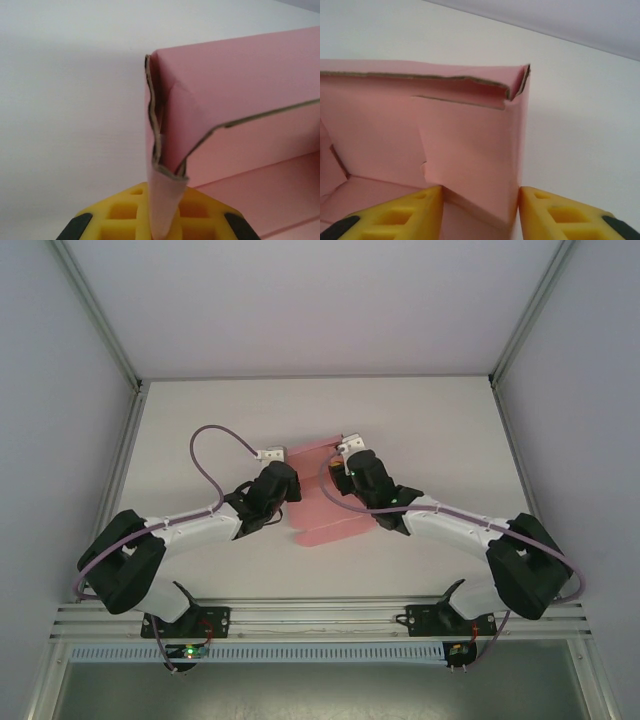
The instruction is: Assemble paper box
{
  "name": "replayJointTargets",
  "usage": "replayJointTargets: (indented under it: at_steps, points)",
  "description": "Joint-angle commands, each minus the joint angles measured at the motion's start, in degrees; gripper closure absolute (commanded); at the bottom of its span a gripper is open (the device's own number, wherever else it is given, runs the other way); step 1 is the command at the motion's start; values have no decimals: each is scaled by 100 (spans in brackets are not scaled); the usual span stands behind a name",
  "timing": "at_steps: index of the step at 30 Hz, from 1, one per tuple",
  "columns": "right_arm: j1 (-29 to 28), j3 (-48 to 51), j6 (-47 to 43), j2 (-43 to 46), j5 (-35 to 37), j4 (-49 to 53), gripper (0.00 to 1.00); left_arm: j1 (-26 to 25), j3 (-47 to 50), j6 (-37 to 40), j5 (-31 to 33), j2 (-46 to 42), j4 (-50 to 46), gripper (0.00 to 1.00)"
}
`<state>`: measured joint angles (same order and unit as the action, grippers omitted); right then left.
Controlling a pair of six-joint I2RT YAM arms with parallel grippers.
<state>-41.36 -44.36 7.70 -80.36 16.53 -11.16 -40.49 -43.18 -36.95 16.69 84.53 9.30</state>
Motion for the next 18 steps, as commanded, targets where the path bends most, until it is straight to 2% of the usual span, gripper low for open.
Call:
replayJointTargets:
  at_steps: [1,3,8,13,16,18]
  points:
    - [123,102,-11,265,-475,-160,60,-148,-118,55,-292,-110,0,100]
    - [204,117,3,301,-535,-129,67,-146,-96,57,-295,-146,1,100]
    - [339,-6,2,119,-673,54,66,-167,-33,125,-402,-257,111,100]
    - [383,-118,-51,-170,-851,96,73,-176,-8,142,-324,-340,63,100]
    - [403,-205,-56,-301,-632,178,77,-185,-15,144,-326,-358,68,100]
    - [403,-282,-50,-384,-265,265,84,-187,-26,131,-328,-359,63,100]
